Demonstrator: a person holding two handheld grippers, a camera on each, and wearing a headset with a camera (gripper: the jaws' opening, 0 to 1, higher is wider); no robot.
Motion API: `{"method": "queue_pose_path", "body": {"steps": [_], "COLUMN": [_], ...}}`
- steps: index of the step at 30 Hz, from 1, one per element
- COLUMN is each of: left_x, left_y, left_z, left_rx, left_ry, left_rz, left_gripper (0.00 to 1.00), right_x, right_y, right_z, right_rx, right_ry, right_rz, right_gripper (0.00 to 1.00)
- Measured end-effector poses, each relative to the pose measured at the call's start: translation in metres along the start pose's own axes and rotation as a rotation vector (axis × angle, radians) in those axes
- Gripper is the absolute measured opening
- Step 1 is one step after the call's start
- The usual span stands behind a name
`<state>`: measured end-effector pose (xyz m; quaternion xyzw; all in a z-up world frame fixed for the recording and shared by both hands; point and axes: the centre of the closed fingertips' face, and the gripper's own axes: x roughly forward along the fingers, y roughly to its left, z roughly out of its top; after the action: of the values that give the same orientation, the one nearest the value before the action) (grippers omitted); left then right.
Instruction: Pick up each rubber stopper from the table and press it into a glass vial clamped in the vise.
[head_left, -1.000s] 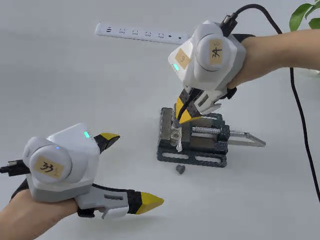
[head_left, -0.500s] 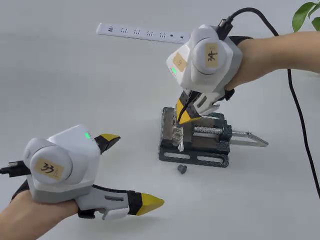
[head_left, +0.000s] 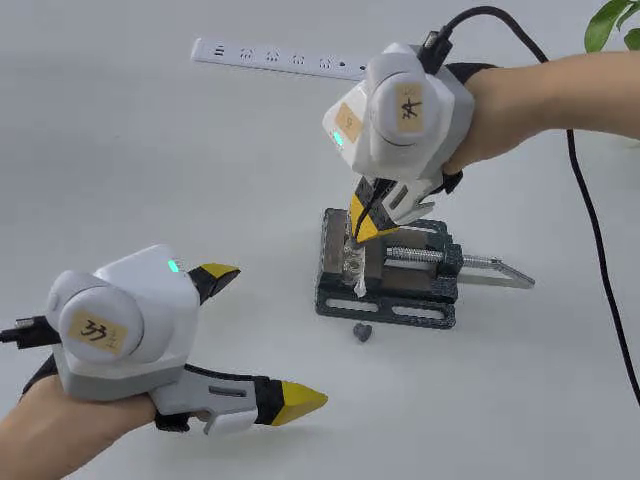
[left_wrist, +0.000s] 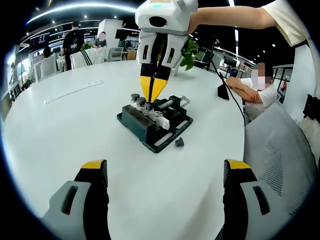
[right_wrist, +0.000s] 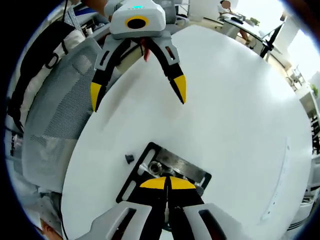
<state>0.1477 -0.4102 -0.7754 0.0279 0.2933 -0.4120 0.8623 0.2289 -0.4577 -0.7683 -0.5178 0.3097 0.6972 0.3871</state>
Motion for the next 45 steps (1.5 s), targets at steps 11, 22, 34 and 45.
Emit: {"method": "queue_pose_path", "body": {"steps": [11, 22, 34, 45], "left_x": [0.0, -0.001, -0.002, -0.004], "left_y": [0.002, 0.005, 0.008, 0.012], "left_z": [-0.003, -0.004, -0.006, -0.007], "left_rx": [-0.014, -0.022, -0.026, -0.03], "left_ry": [-0.003, -0.003, 0.004, 0.006], "left_rz": [0.002, 0.011, 0.021, 0.03], "left_gripper": [0.96, 0.96, 0.96, 0.96], "right_x": [0.0, 0.002, 0.001, 0.001], "right_y": [-0.001, -0.004, 0.003, 0.001], "right_z": [0.001, 0.0, 0.0, 0.0], "right_rx": [0.046, 0.073, 0.128, 0.138], "right_ry": [0.004, 0.064, 0.07, 0.106], "right_rz": [0.01, 0.051, 0.072, 0.085], "right_gripper": [0.0, 0.0, 0.0, 0.0]}}
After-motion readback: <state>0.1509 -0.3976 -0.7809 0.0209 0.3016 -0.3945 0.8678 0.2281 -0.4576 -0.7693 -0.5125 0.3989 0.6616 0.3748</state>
